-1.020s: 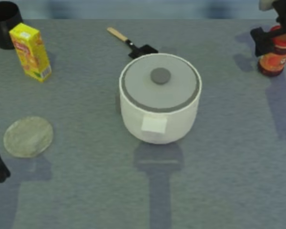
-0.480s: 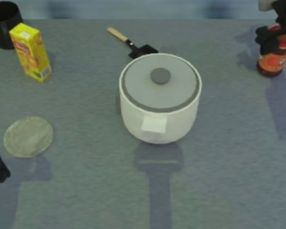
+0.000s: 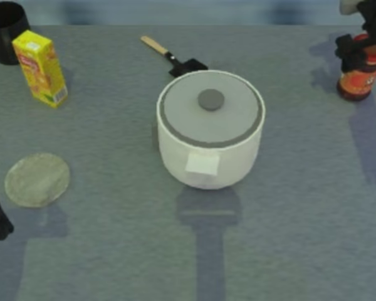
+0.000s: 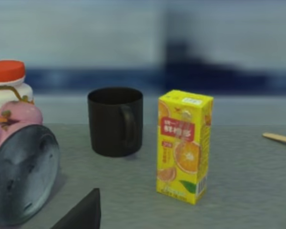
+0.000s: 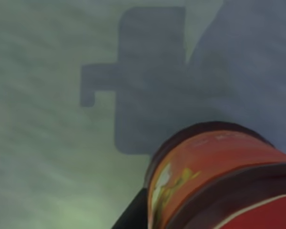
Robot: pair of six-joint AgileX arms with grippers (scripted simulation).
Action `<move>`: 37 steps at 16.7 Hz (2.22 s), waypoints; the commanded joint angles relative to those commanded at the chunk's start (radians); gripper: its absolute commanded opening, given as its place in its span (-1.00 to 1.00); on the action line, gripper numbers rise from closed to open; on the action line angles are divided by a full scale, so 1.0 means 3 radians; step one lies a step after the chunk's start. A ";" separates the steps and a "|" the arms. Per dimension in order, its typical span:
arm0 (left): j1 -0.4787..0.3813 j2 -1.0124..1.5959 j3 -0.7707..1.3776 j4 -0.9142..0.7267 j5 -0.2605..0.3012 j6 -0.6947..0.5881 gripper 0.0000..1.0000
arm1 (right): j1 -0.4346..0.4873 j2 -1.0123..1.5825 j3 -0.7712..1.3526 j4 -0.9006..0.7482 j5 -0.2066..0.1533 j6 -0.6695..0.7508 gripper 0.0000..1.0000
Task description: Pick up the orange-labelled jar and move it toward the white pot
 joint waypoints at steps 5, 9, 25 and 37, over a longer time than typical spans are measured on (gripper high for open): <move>0.0000 0.0000 0.0000 0.0000 0.0000 0.0000 1.00 | -0.0013 -0.0003 0.0001 -0.0001 -0.0001 0.0005 -1.00; 0.0000 0.0000 0.0000 0.0000 0.0000 0.0000 1.00 | 0.0003 -0.0245 -0.0240 0.0005 -0.0001 -0.0001 -1.00; 0.0000 0.0000 0.0000 0.0000 0.0000 0.0000 1.00 | 0.0027 -0.1783 -0.1753 -0.0021 -0.0017 0.0026 -1.00; 0.0000 0.0000 0.0000 0.0000 0.0000 0.0000 1.00 | 0.0878 -0.2203 -0.2922 0.0732 0.0536 0.1964 -1.00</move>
